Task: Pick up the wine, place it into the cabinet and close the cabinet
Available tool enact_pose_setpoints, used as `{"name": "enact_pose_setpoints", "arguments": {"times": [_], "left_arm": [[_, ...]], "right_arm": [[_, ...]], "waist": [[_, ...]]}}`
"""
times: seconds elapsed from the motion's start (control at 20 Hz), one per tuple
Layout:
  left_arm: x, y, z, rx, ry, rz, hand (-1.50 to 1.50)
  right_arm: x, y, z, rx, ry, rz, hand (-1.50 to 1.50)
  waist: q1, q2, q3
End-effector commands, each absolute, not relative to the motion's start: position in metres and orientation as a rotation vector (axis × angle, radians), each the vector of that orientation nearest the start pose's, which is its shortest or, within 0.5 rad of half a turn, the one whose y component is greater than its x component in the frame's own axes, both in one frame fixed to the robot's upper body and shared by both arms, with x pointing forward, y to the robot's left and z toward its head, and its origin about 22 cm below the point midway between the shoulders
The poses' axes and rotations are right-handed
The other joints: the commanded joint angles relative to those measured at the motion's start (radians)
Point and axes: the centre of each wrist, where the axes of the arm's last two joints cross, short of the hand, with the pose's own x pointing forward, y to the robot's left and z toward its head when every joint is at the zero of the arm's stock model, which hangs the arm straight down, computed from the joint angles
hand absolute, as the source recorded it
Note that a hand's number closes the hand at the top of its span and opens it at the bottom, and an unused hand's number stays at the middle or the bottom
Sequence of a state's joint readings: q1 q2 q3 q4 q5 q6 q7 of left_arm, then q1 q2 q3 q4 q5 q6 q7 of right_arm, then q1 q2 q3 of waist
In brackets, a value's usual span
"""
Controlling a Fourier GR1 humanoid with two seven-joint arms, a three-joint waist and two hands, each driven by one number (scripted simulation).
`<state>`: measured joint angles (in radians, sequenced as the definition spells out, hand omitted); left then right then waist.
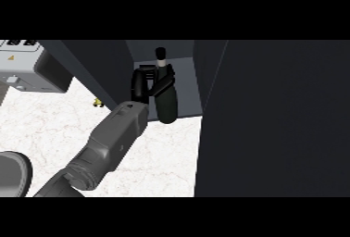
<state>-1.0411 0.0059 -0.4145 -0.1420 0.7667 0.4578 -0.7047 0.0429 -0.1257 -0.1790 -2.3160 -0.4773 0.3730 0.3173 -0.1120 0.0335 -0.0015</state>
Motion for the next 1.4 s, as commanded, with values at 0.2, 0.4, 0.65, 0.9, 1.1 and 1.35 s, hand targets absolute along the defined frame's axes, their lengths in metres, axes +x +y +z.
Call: {"name": "enact_pose_setpoints", "arguments": {"times": [0.2,0.4,0.65,0.9,1.1,1.35], "left_arm": [[0.418,0.105,0.005,0.25,-1.738,-0.001,1.5],[0.426,0.111,0.018,0.266,-1.745,-0.01,1.5],[0.43,0.118,0.022,0.283,-1.752,0.01,1.5],[0.433,0.108,0.03,0.372,-1.754,0.009,1.5],[0.432,0.132,0.023,0.397,-1.755,-0.005,1.5],[0.44,0.129,0.038,0.48,-1.713,-0.041,-1.5]], "right_arm": [[0.17,-0.274,0.169,0.373,-2.003,0.291,-1.5],[0.171,-0.276,0.162,0.378,-2.009,0.258,-1.5],[0.166,-0.272,0.166,0.394,-1.991,0.286,-1.5],[0.174,-0.276,0.164,0.39,-2.013,0.293,-1.5],[0.173,-0.276,0.167,0.36,-2.019,0.305,-1.5],[0.168,-0.271,0.167,0.382,-2.017,0.285,-1.5]], "waist": [[0.001,0.004,0.0],[-0.004,0.012,0.0],[-0.008,0.014,-0.001],[-0.003,0.014,0.001],[-0.001,0.017,-0.001],[-0.015,0.017,0.0]]}}
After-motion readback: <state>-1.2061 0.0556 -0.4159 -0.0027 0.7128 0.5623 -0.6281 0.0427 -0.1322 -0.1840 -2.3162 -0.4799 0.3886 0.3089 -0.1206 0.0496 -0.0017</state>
